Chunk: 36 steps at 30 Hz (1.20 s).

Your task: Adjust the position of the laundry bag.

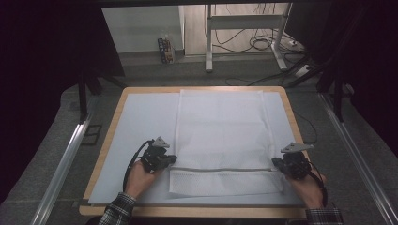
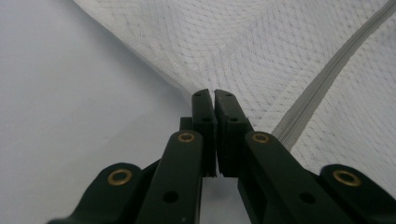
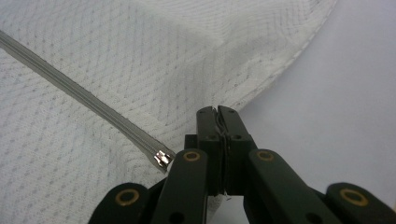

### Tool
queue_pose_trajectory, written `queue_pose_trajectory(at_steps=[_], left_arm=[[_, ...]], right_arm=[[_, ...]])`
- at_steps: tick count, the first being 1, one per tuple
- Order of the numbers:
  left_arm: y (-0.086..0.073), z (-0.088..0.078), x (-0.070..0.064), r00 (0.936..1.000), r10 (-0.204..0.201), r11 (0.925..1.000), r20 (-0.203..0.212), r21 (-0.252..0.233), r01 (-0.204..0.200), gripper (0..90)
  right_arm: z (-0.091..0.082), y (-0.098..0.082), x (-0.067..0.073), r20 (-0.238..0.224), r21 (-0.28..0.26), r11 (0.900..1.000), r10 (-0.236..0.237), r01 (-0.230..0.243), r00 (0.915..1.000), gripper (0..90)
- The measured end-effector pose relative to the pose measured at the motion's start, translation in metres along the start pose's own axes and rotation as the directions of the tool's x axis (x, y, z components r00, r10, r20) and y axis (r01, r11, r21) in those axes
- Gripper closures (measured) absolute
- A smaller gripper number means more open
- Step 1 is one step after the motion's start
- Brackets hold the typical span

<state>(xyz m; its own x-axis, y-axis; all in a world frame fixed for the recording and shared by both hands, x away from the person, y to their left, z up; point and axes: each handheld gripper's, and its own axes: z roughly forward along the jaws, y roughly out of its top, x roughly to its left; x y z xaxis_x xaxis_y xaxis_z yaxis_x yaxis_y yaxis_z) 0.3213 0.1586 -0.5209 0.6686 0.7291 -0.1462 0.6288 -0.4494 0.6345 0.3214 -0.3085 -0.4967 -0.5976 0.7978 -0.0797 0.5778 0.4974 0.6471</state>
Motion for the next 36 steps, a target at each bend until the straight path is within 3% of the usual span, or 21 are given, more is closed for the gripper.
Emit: queue_pose_trajectory(at_steps=[8, 23, 36], left_arm=[[-0.017, -0.014, -0.001, 0.9991, -0.002, 0.9999, -0.042, 0.016, 0.003, 88.4], [-0.049, -0.038, 0.006, 0.9950, -0.063, 0.9980, -0.078, 0.002, 0.064, 87.7], [-0.053, -0.035, 0.006, 0.9945, -0.064, 0.9976, -0.082, 0.022, 0.066, 86.5]], right_arm=[[0.000, 0.005, 0.014, -0.043, -0.010, 0.999, -0.042, 0.042, 0.9982, 87.6], [0.000, 0.012, 0.049, -0.118, -0.021, 0.992, -0.123, 0.121, 0.9854, 87.6], [0.002, 0.007, 0.052, -0.147, 0.009, 0.990, -0.135, 0.138, 0.9799, 87.1]])
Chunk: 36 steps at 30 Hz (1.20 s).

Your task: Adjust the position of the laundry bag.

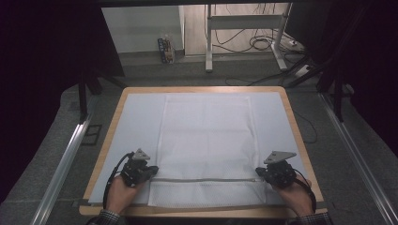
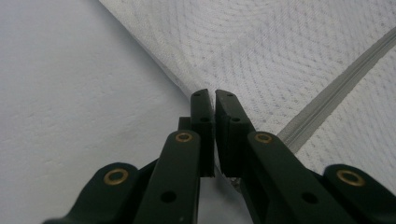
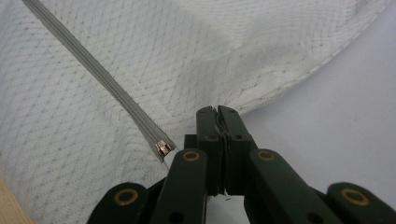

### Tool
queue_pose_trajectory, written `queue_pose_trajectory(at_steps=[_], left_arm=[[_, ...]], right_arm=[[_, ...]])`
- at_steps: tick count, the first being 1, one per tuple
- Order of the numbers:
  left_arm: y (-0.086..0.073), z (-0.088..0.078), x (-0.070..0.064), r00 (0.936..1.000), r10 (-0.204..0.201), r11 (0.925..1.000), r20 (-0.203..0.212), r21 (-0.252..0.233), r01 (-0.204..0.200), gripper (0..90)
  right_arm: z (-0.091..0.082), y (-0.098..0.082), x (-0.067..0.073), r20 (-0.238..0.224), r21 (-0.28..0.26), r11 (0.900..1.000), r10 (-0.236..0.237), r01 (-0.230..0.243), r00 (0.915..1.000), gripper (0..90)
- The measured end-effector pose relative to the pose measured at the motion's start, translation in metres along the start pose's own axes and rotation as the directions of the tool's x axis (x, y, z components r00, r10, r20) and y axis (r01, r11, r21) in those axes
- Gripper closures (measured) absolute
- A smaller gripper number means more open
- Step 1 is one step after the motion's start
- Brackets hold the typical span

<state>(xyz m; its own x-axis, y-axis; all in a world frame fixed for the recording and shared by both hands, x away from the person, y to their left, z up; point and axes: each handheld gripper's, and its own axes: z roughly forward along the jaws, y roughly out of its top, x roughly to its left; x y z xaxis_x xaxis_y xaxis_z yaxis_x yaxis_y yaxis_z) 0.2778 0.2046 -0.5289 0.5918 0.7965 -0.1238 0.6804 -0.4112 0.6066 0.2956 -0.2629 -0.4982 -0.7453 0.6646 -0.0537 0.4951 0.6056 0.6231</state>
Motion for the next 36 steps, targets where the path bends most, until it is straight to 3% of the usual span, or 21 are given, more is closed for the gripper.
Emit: queue_pose_trajectory(at_steps=[4, 14, 22, 26, 27, 30, 36], left_arm=[[0.000, 0.000, -0.001, 1.0000, 0.002, 1.0000, -0.007, -0.007, -0.002, 79.9], [0.002, 0.003, -0.004, 0.9993, 0.021, 0.9989, -0.030, -0.040, -0.022, 60.0], [0.003, 0.006, -0.006, 0.9982, 0.045, 0.9946, -0.041, -0.092, -0.048, 34.2], [0.003, 0.006, -0.005, 0.9991, 0.028, 0.9928, -0.030, -0.116, -0.032, 21.5], [0.004, 0.005, -0.005, 0.9989, 0.026, 0.9927, -0.038, -0.116, -0.030, 15.3], [0.004, 0.004, -0.005, 0.9984, 0.029, 0.9926, -0.049, -0.116, -0.035, 7.9], [0.004, 0.005, -0.006, 0.9968, 0.053, 0.9931, -0.061, -0.101, -0.059, 6.6]], right_arm=[[0.000, -0.001, 0.000, 0.003, -0.001, 1.000, -0.006, 0.006, 1.0000, 85.3], [-0.001, 0.000, -0.001, 0.053, -0.038, 0.999, -0.015, 0.017, 0.9985, 62.3], [-0.001, -0.002, -0.005, 0.058, -0.070, 0.998, 0.001, 0.003, 0.9983, 42.1], [0.001, -0.003, -0.008, 0.064, -0.082, 0.997, 0.009, -0.004, 0.9979, 32.4], [0.001, -0.003, -0.009, 0.066, -0.085, 0.996, 0.012, -0.006, 0.9978, 30.3], [0.003, -0.004, -0.012, 0.064, -0.090, 0.996, 0.029, -0.023, 0.9976, 25.2], [0.004, -0.006, -0.015, 0.061, -0.092, 0.995, 0.035, -0.030, 0.9975, 21.6]])
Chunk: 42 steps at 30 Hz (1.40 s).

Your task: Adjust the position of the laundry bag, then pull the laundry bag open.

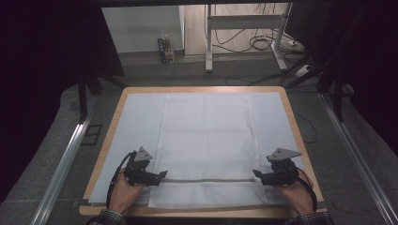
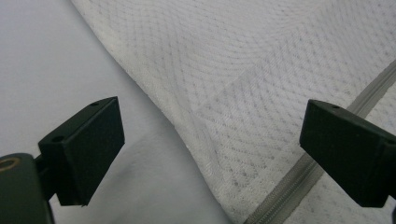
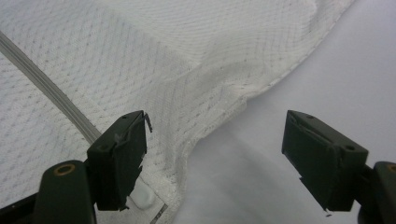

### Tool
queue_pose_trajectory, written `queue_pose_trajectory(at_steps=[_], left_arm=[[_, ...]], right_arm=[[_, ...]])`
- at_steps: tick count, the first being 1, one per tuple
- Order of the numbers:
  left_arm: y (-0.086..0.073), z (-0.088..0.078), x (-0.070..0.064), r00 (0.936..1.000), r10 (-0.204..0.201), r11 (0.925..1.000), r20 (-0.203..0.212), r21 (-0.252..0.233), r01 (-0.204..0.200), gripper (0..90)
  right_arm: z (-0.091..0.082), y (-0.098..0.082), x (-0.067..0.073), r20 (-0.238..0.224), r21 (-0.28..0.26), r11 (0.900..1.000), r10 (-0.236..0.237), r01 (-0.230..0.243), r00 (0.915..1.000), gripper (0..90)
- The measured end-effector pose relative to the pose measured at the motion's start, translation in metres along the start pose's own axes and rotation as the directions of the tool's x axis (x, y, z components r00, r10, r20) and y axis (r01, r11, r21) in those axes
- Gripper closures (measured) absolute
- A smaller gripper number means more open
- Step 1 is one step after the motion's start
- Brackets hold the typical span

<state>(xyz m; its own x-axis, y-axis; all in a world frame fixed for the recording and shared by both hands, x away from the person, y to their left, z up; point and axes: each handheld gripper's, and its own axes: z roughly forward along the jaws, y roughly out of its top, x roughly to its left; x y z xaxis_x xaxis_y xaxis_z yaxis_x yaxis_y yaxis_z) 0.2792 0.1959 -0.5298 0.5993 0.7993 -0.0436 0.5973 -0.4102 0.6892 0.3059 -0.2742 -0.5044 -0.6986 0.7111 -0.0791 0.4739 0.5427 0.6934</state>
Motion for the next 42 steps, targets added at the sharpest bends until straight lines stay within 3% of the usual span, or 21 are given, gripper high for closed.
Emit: queue_pose_trajectory(at_steps=[20, 24, 31, 37, 42], left_arm=[[0.000, -0.001, -0.001, 0.9991, 0.032, 0.9995, -0.026, -0.005, -0.033, 7.0], [0.000, 0.001, -0.002, 0.9986, 0.043, 0.9991, -0.030, 0.003, -0.043, 7.2], [0.000, 0.001, -0.003, 0.9975, 0.060, 0.9982, -0.038, 0.006, -0.060, 7.3], [-0.001, 0.001, -0.004, 0.9964, 0.069, 0.9976, -0.048, 0.012, -0.069, 7.4], [-0.001, 0.002, -0.005, 0.9951, 0.080, 0.9967, -0.058, 0.018, -0.079, 7.4]], right_arm=[[0.000, 0.000, 0.000, -0.040, -0.022, 0.999, 0.023, -0.023, 0.9989, 11.2], [-0.003, -0.001, 0.000, -0.075, -0.030, 0.998, 0.056, -0.059, 0.9956, 7.2], [-0.009, -0.007, -0.004, -0.085, -0.023, 0.997, 0.071, -0.074, 0.9938, 5.9], [-0.012, -0.012, 0.002, -0.109, 0.045, 0.999, 0.026, -0.021, 0.9937, 11.5], [-0.009, -0.017, 0.011, -0.119, 0.097, 0.994, -0.035, 0.046, 0.9923, 16.0]])
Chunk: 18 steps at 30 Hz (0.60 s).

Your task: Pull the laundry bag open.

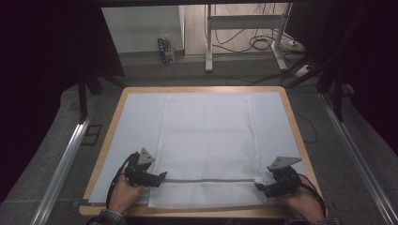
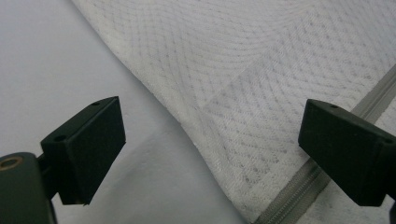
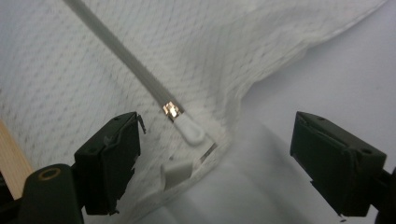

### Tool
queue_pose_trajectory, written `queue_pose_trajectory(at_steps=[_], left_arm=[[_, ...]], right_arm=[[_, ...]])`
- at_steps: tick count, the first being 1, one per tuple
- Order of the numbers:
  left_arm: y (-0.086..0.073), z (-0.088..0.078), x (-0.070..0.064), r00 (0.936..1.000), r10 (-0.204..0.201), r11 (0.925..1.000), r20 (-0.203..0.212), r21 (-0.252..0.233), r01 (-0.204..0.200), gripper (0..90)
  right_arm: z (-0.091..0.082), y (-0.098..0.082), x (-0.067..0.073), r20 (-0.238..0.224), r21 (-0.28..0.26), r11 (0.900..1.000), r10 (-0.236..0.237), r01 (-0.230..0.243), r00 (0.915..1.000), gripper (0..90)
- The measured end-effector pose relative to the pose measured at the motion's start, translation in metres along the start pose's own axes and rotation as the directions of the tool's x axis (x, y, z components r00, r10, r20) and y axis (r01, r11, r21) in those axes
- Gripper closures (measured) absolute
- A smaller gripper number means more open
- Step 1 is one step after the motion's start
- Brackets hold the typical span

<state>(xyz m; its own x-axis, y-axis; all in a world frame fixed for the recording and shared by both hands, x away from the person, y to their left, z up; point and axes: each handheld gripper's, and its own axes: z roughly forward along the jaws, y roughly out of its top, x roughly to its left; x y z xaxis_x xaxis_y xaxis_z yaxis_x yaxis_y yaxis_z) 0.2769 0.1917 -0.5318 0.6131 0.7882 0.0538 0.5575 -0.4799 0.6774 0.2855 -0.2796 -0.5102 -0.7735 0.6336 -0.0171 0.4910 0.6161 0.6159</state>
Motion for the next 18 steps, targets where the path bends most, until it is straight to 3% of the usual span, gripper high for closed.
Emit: queue_pose_trajectory(at_steps=[5, 8, 10, 12, 18], left_arm=[[0.001, 0.001, -0.001, 1.0000, 0.006, 1.0000, -0.002, 0.003, -0.006, 7.5], [0.001, 0.001, -0.002, 0.9999, 0.012, 0.9999, -0.003, 0.005, -0.012, 7.5], [0.001, 0.001, -0.003, 0.9998, 0.019, 0.9998, -0.006, 0.007, -0.018, 7.5], [0.002, 0.001, -0.003, 0.9996, 0.027, 0.9996, -0.008, 0.011, -0.027, 7.5], [0.002, 0.000, -0.005, 0.9990, 0.042, 0.9990, -0.014, 0.013, -0.042, 7.5]], right_arm=[[0.006, -0.005, 0.003, -0.012, 0.015, 0.999, -0.037, 0.037, 0.9992, 16.6], [0.006, -0.004, 0.008, -0.011, 0.014, 0.998, -0.058, 0.059, 0.9982, 25.5], [0.006, -0.001, 0.011, 0.000, 0.044, 0.998, -0.046, 0.046, 0.9989, 28.8], [0.005, 0.003, 0.016, 0.012, 0.076, 0.996, -0.037, 0.036, 0.9993, 37.7], [0.002, 0.000, 0.022, 0.016, 0.064, 0.998, -0.004, 0.003, 0.9999, 48.9]])
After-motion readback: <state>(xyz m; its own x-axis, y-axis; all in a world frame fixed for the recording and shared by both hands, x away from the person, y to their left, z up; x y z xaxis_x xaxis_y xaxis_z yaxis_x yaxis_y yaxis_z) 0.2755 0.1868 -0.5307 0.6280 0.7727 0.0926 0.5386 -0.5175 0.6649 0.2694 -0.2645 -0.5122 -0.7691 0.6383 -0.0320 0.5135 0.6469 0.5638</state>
